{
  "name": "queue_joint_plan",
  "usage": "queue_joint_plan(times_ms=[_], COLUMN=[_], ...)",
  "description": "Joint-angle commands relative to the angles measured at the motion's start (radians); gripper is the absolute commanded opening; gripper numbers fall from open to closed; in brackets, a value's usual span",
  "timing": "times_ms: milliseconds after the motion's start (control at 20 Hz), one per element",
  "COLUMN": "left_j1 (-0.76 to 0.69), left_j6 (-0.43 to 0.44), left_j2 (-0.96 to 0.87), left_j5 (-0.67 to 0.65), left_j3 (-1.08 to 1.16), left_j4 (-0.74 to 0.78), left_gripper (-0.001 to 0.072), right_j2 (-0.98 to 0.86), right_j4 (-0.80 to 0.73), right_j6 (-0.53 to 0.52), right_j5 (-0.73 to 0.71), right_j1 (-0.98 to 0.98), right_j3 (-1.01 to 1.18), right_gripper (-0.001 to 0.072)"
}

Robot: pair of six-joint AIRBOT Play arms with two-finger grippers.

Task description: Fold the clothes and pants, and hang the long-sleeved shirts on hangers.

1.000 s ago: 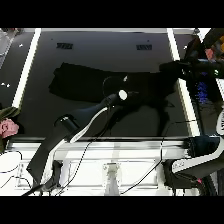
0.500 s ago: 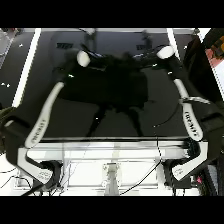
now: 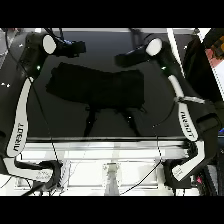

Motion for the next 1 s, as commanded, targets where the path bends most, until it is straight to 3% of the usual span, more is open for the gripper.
queue_joint_plan(times_ms=[0, 200, 350, 400, 450, 500, 850, 900, 950], left_j1=[0.011, 0.011, 0.010, 0.010, 0.010, 0.009, -0.003, -0.007, -0.009], left_j6=[0.070, 0.139, 0.139, 0.139, 0.138, 0.138, 0.138, 0.138, 0.138], left_j2=[0.043, 0.099, 0.116, 0.116, 0.116, 0.116, 0.114, 0.111, 0.105], left_j5=[-0.045, -0.145, -0.162, -0.164, -0.164, -0.164, -0.164, -0.164, -0.165], left_j3=[0.001, 0.000, 0.000, 0.000, 0.000, 0.000, 0.000, 0.000, 0.000], left_j4=[0.013, 0.013, 0.013, 0.013, 0.013, 0.009, -0.018, -0.017, -0.019], left_gripper=[0.0004, 0.0004, 0.0004, 0.0004, 0.0005, 0.0004, 0.0004, 0.0004, 0.0005], right_j2=[0.032, 0.168, 0.230, 0.225, 0.220, 0.212, 0.088, 0.077, 0.077], right_j4=[0.060, 0.468, 0.678, 0.680, 0.682, 0.683, 0.684, 0.683, 0.683], right_j6=[-0.044, -0.266, -0.301, -0.283, -0.242, -0.231, -0.226, -0.226, -0.222], right_j5=[0.152, 0.118, 0.026, -0.025, -0.065, -0.087, -0.177, -0.188, -0.198], right_j1=[-0.209, -0.458, -0.539, -0.532, -0.515, -0.488, -0.300, -0.283, -0.270], right_j3=[-0.053, -0.526, -0.887, -0.958, -1.006, -1.031, -0.914, -0.898, -0.890], right_gripper=[0.0013, 0.0014, 0.0026, 0.0222, 0.0551, 0.0675, 0.0665, 0.0530, 0.0223])
